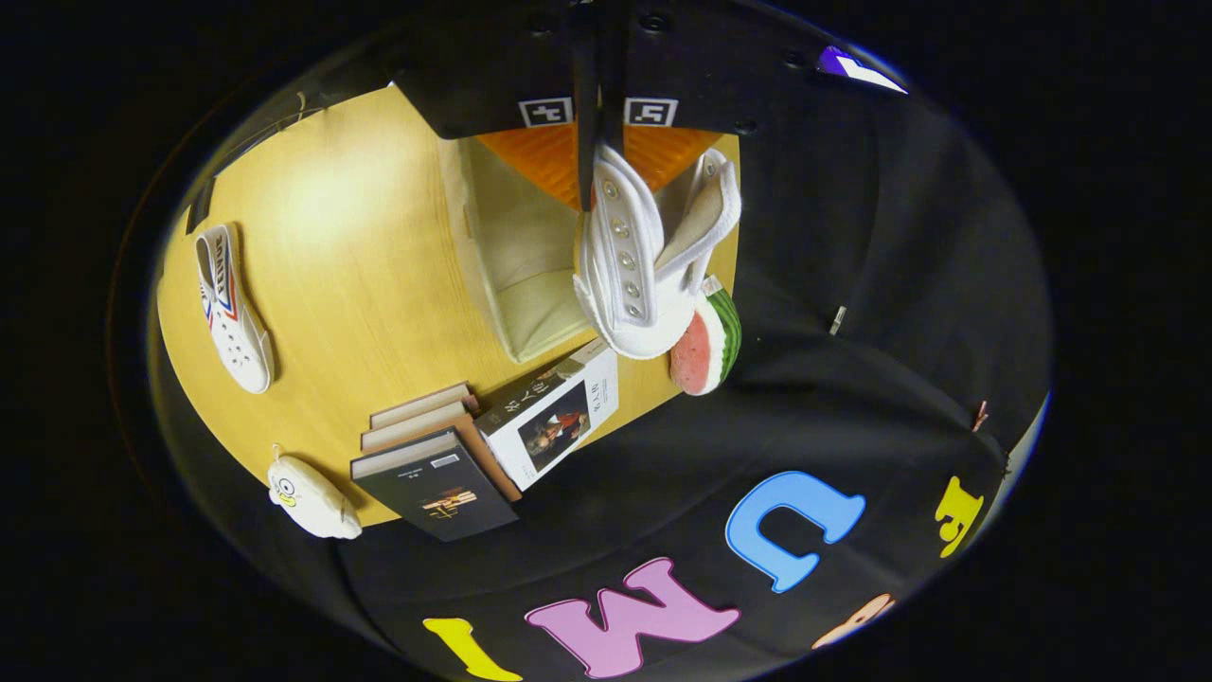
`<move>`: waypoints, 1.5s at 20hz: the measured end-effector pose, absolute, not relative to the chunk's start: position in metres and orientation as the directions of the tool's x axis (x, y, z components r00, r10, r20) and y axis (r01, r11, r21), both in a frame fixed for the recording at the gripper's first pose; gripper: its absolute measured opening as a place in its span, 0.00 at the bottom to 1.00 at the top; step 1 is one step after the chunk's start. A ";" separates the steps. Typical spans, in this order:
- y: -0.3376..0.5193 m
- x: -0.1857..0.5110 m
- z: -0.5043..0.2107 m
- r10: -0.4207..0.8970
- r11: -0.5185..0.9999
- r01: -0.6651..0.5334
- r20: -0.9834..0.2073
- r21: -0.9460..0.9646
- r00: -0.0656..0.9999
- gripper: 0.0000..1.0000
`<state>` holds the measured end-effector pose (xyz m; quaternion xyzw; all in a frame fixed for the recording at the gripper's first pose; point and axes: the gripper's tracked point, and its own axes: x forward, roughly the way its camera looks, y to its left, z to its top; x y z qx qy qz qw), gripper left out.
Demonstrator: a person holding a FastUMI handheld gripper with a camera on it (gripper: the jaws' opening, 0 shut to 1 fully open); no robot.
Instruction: Open the storage box then place both shoes into the box .Put the left shoe in first, then the right shoe, with the right side of both shoes facing outward in a uniform manner.
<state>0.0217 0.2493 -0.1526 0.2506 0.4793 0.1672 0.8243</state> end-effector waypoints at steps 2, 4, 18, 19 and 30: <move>0.266 0.021 -0.162 0.521 0.809 -0.011 -0.709 0.587 0.475 0.05; 0.277 0.021 -0.176 0.506 0.819 0.000 -0.721 0.574 0.474 0.05; 0.290 0.006 -0.218 0.460 0.850 0.020 -0.760 0.526 0.460 0.05; 0.290 0.007 -0.220 0.463 0.851 0.014 -0.761 0.526 0.455 0.05; 0.286 0.016 -0.203 0.560 0.813 -0.113 -0.713 0.571 0.422 0.92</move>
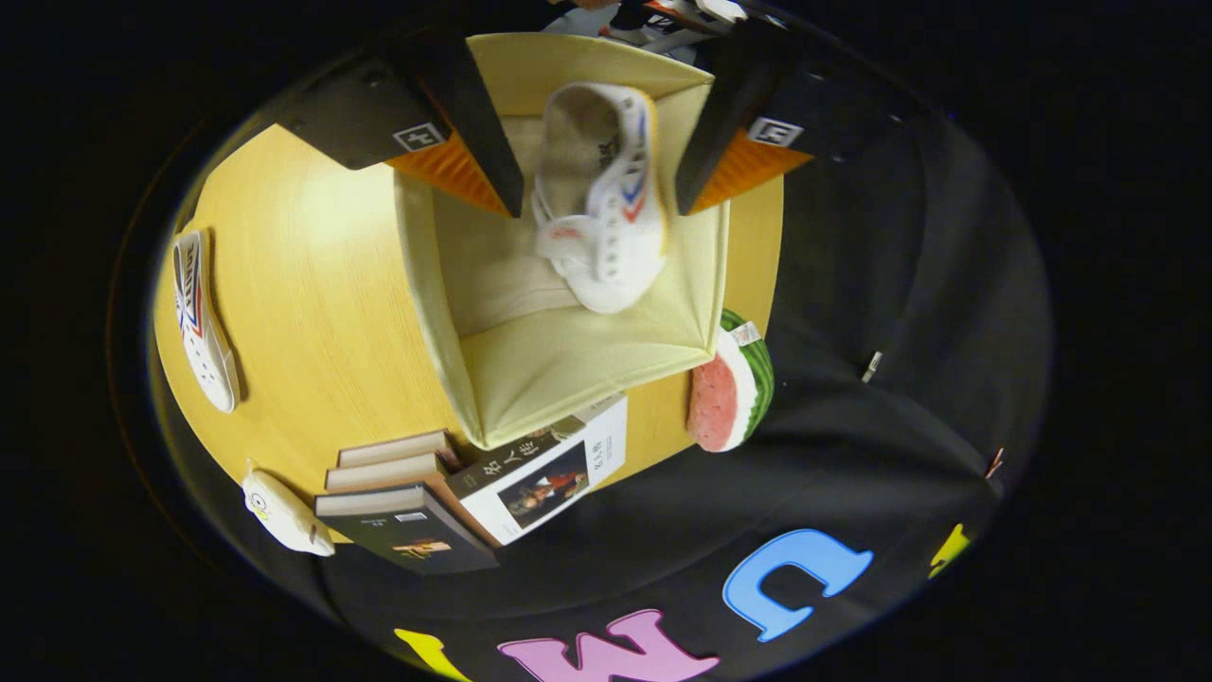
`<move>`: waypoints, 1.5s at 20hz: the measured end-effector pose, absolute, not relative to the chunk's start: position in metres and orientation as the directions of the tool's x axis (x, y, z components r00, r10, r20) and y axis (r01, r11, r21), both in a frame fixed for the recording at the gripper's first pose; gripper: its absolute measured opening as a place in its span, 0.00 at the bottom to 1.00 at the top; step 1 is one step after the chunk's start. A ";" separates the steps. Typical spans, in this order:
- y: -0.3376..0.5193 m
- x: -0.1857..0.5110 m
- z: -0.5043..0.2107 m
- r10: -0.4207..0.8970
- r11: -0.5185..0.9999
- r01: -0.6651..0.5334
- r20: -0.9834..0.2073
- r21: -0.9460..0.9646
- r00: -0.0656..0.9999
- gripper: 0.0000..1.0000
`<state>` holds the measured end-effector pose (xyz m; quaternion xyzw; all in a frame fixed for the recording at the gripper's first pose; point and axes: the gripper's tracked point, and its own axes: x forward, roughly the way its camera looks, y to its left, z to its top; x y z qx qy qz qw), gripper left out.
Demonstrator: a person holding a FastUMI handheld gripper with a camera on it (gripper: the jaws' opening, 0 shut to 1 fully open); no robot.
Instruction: Open the storage box then place both shoes into the box .Put the left shoe in first, then the right shoe, with the right side of both shoes facing outward in a uniform manner.
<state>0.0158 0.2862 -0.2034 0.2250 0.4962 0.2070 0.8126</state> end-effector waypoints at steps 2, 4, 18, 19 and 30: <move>0.280 0.019 -0.180 0.597 0.780 -0.112 -0.676 0.616 0.432 0.99; 0.266 0.023 -0.161 0.607 0.773 -0.151 -0.649 0.617 0.458 0.99; -0.060 0.030 -0.188 0.254 0.960 -0.078 -0.723 0.268 0.643 0.99; -0.083 0.031 -0.198 0.226 0.967 -0.055 -0.735 0.249 0.639 0.99; -0.202 0.037 -0.315 0.073 0.992 0.047 -0.840 0.117 0.538 0.99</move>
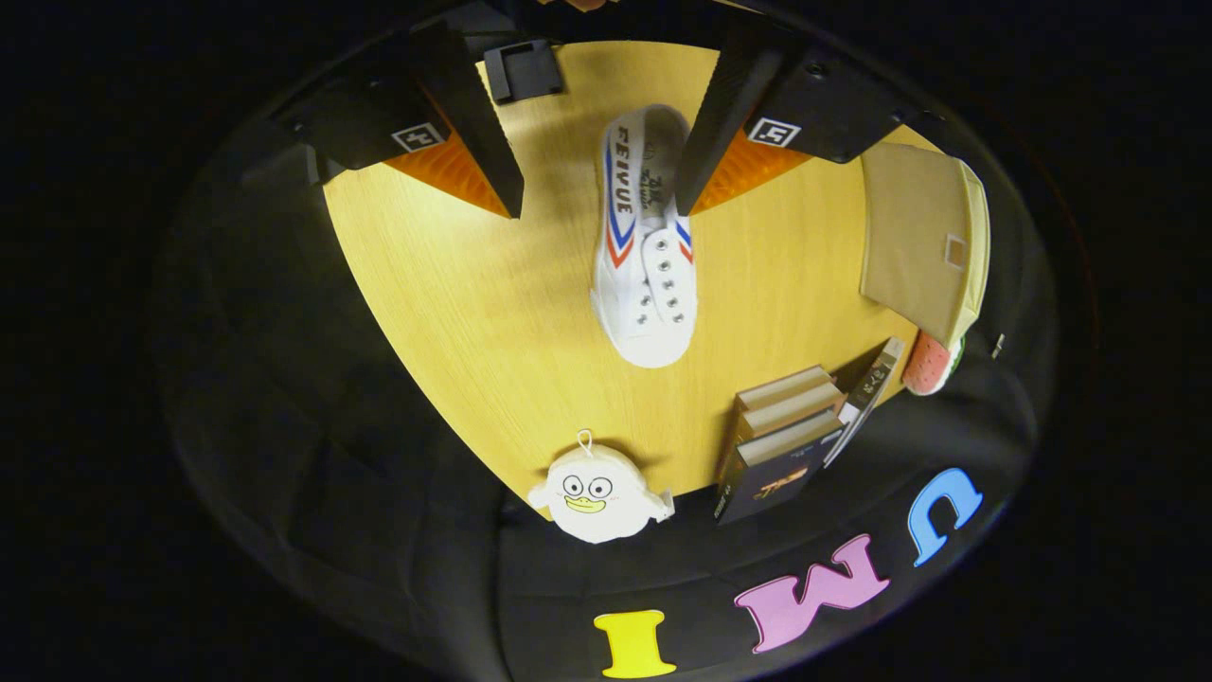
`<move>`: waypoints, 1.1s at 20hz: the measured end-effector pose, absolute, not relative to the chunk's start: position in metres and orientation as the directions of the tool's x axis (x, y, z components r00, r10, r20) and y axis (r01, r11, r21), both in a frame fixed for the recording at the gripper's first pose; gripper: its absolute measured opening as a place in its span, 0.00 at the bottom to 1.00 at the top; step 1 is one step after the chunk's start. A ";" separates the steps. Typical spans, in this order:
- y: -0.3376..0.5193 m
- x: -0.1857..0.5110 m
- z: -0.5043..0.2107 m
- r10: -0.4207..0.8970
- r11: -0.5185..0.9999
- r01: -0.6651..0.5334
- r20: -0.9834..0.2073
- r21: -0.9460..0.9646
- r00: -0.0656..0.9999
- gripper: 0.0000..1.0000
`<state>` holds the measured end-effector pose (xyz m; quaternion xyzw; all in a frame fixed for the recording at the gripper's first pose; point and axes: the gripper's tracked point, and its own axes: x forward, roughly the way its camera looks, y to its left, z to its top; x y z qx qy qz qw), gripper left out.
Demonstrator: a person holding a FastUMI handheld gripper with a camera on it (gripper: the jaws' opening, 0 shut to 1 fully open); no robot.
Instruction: Open the storage box then place both shoes into the box .Put the left shoe in first, then the right shoe, with the right side of both shoes facing outward in a uniform manner.
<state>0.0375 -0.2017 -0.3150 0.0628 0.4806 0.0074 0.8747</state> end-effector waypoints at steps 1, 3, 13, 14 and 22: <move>-0.202 0.040 -0.325 0.069 0.994 0.040 -0.848 0.105 0.526 0.99; -0.197 0.040 -0.339 0.090 0.992 0.035 -0.869 0.123 0.487 1.00; -0.174 0.059 -0.379 0.172 0.983 -0.005 -0.899 0.186 0.403 0.93; -0.168 0.058 -0.378 0.206 0.974 0.004 -0.894 0.226 0.398 0.86; -0.167 0.063 -0.376 0.249 0.944 0.105 -0.882 0.314 0.399 0.18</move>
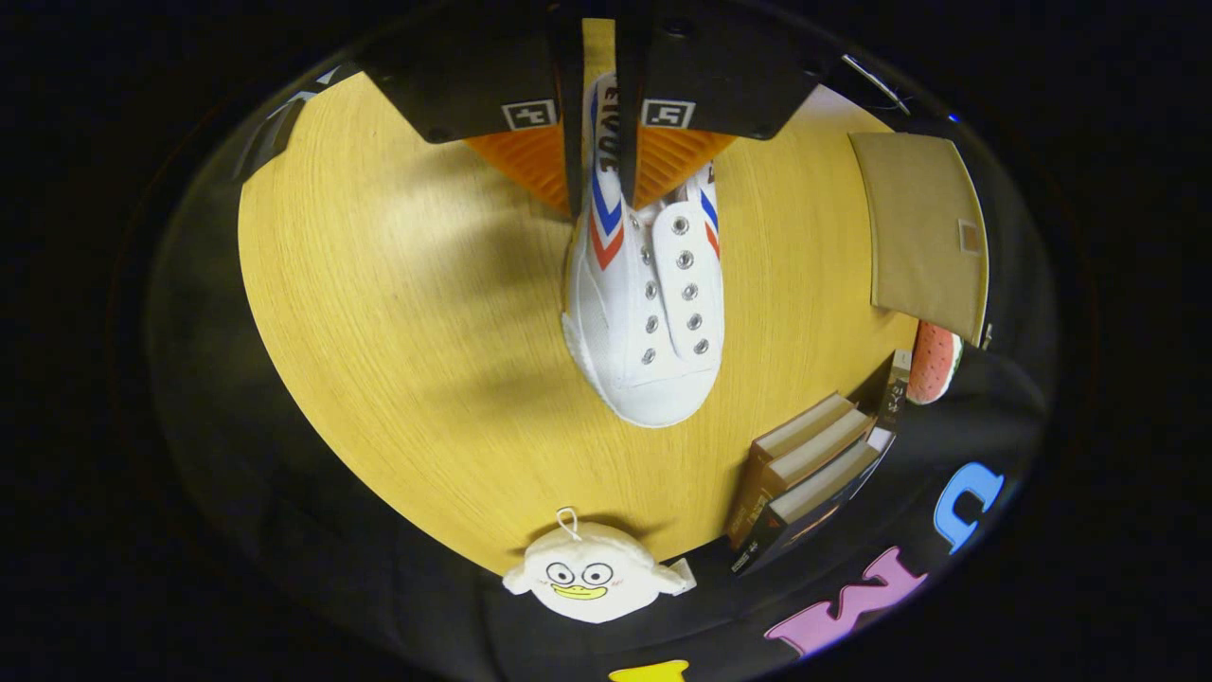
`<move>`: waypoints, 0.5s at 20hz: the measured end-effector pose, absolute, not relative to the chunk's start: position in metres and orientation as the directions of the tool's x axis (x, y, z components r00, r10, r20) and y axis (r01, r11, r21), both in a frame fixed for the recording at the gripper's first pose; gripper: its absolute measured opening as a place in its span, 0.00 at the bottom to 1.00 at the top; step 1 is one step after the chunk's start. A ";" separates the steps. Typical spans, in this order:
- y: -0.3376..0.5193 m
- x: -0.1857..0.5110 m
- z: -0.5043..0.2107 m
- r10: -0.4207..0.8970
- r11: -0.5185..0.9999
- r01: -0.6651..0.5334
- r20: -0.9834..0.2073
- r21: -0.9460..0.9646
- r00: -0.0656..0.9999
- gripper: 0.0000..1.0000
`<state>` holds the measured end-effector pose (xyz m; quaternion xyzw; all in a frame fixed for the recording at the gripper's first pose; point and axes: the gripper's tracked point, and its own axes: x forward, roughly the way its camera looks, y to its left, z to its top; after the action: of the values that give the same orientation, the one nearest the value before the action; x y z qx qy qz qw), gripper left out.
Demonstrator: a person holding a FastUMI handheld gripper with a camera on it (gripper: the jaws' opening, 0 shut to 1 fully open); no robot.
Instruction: Open the storage box then place both shoes into the box .Put the left shoe in first, then the right shoe, with the right side of both shoes facing outward in a uniform manner.
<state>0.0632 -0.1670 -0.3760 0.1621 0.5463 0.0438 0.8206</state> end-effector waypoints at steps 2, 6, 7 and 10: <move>-0.166 0.058 -0.379 0.259 0.935 0.127 -0.880 0.333 0.398 0.08; -0.152 0.049 -0.362 0.284 0.909 0.173 -0.869 0.378 0.406 0.07; -0.148 0.047 -0.355 0.291 0.904 0.175 -0.863 0.389 0.414 0.07; -0.134 0.038 -0.329 0.297 0.899 0.175 -0.851 0.403 0.433 0.07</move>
<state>0.0376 -0.1342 -0.3286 0.2222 0.5311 0.0373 0.8168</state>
